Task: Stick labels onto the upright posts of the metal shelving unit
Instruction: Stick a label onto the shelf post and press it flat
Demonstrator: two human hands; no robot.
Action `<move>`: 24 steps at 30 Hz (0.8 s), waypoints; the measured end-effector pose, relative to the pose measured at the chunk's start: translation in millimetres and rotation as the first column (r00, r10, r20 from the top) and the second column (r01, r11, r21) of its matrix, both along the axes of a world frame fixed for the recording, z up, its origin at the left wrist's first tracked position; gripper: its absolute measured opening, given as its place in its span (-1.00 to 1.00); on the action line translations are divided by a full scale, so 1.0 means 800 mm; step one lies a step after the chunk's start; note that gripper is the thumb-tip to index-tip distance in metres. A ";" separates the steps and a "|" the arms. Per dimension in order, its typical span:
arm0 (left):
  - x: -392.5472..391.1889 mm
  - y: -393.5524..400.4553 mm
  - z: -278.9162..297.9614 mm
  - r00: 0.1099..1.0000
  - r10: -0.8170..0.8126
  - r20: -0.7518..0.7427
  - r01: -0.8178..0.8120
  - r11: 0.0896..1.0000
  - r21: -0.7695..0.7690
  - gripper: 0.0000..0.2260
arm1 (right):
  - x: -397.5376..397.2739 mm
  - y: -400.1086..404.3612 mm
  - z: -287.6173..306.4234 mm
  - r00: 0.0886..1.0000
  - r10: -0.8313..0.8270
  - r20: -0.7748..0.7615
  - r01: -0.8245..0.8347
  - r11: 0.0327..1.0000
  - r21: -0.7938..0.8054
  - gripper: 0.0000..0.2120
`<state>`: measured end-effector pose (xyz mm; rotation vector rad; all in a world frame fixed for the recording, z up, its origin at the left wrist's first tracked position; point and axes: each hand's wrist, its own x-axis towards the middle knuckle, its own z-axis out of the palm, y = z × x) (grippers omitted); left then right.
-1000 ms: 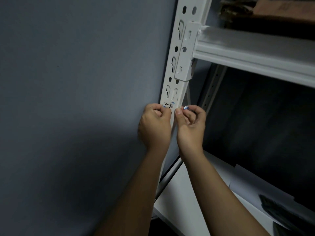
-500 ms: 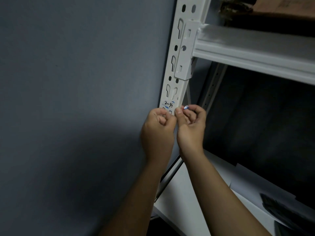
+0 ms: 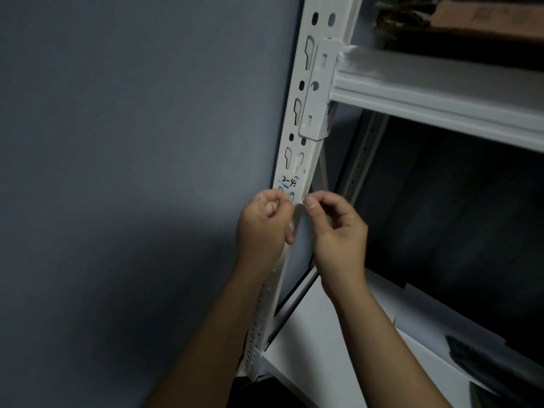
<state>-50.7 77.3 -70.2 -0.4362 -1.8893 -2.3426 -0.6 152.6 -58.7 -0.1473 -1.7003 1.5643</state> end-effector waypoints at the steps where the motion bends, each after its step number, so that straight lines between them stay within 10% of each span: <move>1: 0.002 0.000 0.001 0.999 -0.032 -0.003 0.032 1.000 0.000 -0.85 | 0.000 -0.001 0.001 0.999 0.030 0.014 -0.029 0.998 -0.048 -0.88; 18: 0.007 -0.002 0.003 0.995 -0.101 0.004 0.101 0.993 0.059 -0.85 | -0.006 -0.009 0.014 0.998 0.061 0.002 -0.059 0.976 -0.208 -0.88; 24: -0.007 -0.003 -0.003 0.953 0.289 -0.092 -0.294 0.955 -0.048 -0.84 | -0.014 -0.005 0.007 0.997 -0.057 -0.045 0.045 0.970 -0.241 -0.73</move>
